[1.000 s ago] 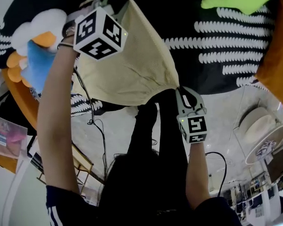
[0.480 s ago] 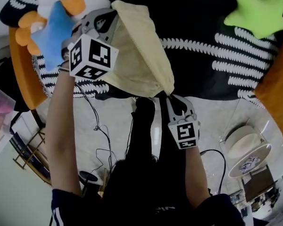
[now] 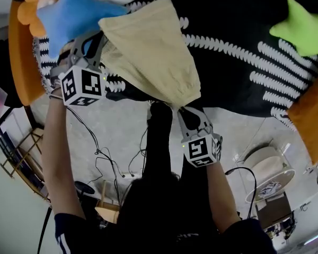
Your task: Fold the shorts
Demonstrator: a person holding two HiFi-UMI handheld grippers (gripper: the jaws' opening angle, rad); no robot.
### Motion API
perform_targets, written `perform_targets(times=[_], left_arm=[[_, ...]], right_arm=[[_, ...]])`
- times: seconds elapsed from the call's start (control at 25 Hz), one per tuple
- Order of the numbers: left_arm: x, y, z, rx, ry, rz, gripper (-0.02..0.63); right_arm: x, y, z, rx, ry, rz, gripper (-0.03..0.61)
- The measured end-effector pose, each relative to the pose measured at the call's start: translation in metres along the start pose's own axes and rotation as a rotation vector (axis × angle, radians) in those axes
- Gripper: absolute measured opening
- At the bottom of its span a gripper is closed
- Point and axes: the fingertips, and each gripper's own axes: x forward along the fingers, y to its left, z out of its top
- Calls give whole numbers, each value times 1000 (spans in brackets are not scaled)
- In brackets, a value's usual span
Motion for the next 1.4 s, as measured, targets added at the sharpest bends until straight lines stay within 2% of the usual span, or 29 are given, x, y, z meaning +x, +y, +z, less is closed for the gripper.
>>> perform_targets(times=[0.12, 0.32, 0.4, 0.44, 0.6, 0.72, 0.8, 0.88, 0.96, 1.04, 1.12, 1.16, 1.28, 1.4], left_arm=[[1, -25, -33, 20, 50, -25, 5], [10, -70, -83, 109, 130, -51, 5], [18, -85, -103, 89, 156, -69, 3], [22, -91, -111, 54, 168, -75, 3], [22, -95, -133, -145, 190, -43, 3], [20, -91, -135, -216, 184, -23, 4], [20, -90, -131, -294, 176, -16, 5], [19, -90, -128, -414, 167, -6, 5], [13, -88, -125, -558, 153, 0, 22], [1, -92, -119, -733, 130, -11, 154], [-12, -105, -115, -884, 122, -24, 201], [-17, -114, -111, -934, 126, -27, 214], [-29, -152, -98, -1083, 147, -36, 227], [-41, -195, -82, -1293, 152, -62, 227]], right_arm=[[13, 19, -16, -78, 64, 24, 44], [49, 40, -44, -207, 173, 5, 44], [66, 41, -56, -234, 211, -8, 44], [72, 40, -59, -230, 222, -17, 44], [84, 43, -63, -266, 257, -25, 44], [92, 52, -69, -311, 314, 10, 39], [98, 58, -82, -310, 366, 59, 42], [100, 67, -89, -239, 381, 119, 90], [94, 75, -82, -150, 353, 165, 181], [81, 79, -70, -102, 324, 177, 225], [67, 77, -63, -82, 319, 173, 244], [61, 73, -61, -77, 321, 169, 253], [44, 44, -54, -78, 314, 145, 252], [31, 13, -44, -110, 297, 116, 250]])
